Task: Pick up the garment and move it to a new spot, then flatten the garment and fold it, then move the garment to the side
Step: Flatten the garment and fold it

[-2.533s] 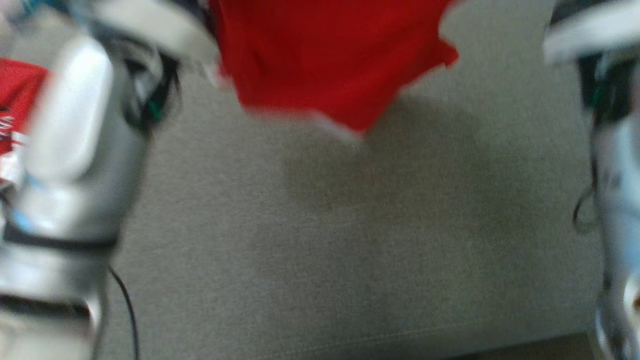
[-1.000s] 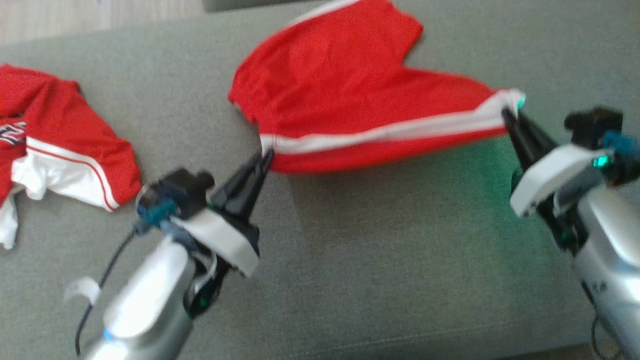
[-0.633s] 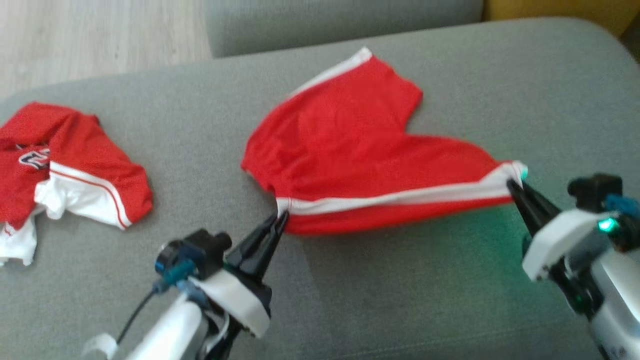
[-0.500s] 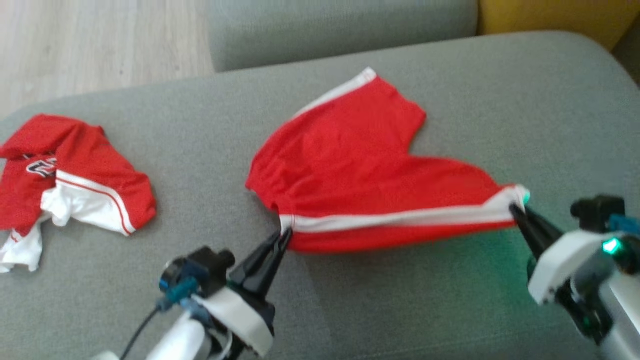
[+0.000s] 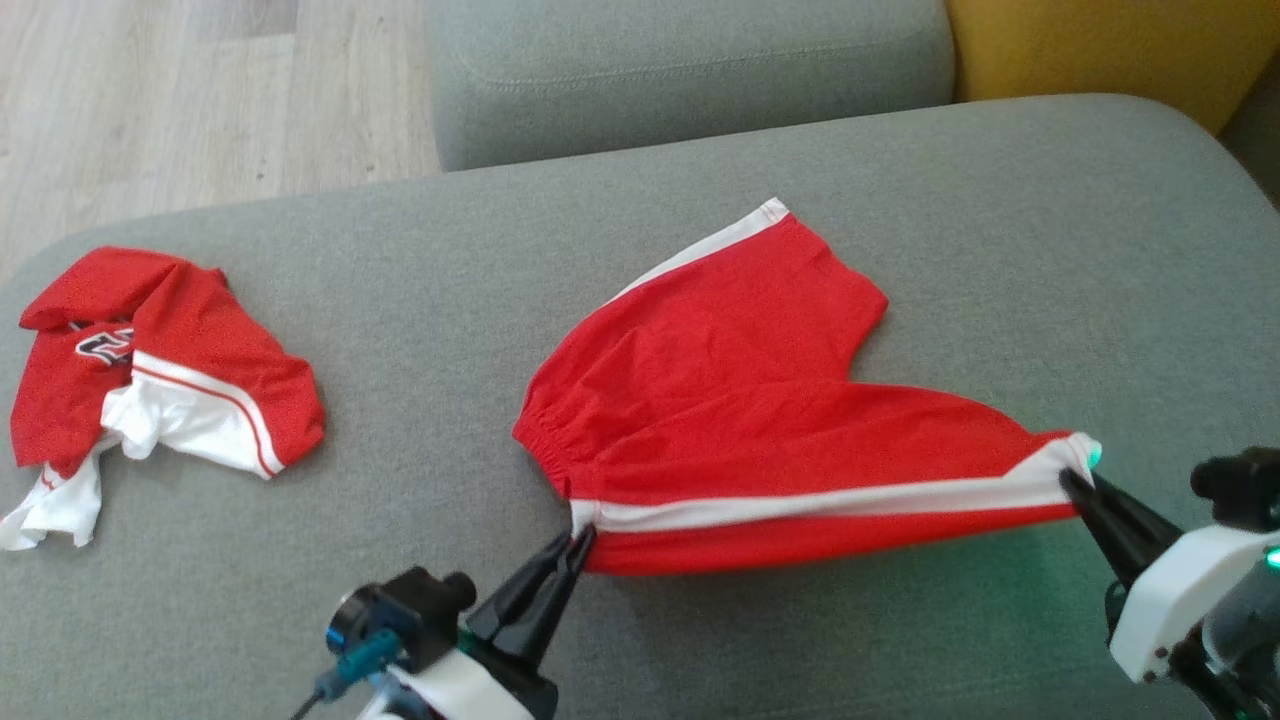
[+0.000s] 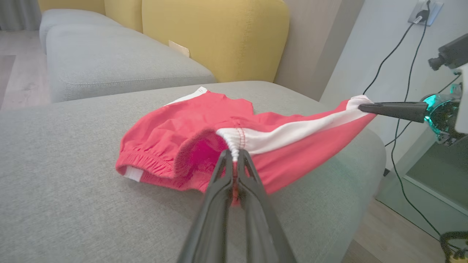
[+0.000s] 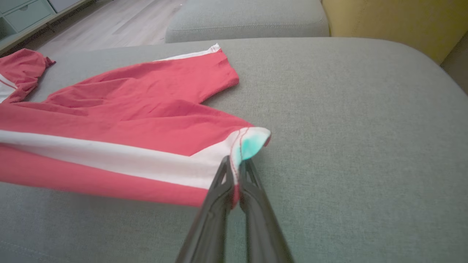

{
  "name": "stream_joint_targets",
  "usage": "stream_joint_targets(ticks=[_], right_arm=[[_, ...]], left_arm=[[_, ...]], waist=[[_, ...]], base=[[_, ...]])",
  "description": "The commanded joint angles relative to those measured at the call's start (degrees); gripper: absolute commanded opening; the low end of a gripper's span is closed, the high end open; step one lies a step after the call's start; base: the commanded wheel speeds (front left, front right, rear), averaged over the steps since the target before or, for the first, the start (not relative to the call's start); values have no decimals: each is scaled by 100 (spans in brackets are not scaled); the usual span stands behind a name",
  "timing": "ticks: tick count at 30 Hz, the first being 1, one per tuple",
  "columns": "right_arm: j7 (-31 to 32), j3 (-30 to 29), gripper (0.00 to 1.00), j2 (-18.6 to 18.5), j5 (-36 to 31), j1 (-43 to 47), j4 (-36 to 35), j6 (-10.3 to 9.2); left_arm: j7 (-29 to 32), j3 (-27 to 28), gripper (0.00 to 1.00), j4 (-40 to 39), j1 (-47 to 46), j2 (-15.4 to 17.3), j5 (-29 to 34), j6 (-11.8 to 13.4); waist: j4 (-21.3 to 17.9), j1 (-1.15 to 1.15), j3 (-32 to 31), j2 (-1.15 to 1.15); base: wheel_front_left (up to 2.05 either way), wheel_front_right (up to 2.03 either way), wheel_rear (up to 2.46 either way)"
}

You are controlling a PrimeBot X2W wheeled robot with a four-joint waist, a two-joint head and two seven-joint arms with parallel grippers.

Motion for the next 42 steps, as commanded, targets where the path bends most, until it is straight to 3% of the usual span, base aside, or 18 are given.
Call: stream_joint_targets(ticks=[1,9,18,30,42], right_arm=[[29,-64,0,-110,-75,-169,-243,-5],[105,-147,0,88,-484,-790,-405,-5],[70,93,0,133,-773,-1854,52,-5],[-46,1097,0,84,-1041,-4271,1635,-5],[-196,2224,0,86,-738,-5736,3367,-5]], left_arm=[[-36,296,0,-206,-360,23,52,8],[-36,405,0,-137,-910,-93,129,8],[-36,486,0,165,-1579,-170,158,8],[-36,499,0,1108,-2578,-437,71,8],[-36,167,0,1771,-3281,-790,-63,8]], waist=[[15,0,34,0],[131,0,378,0],[261,0,840,0],[748,0,1678,0],[1198,0,2205,0]], base=[[0,0,0],[0,0,0],[0,0,0],[0,0,0],[0,0,0]])
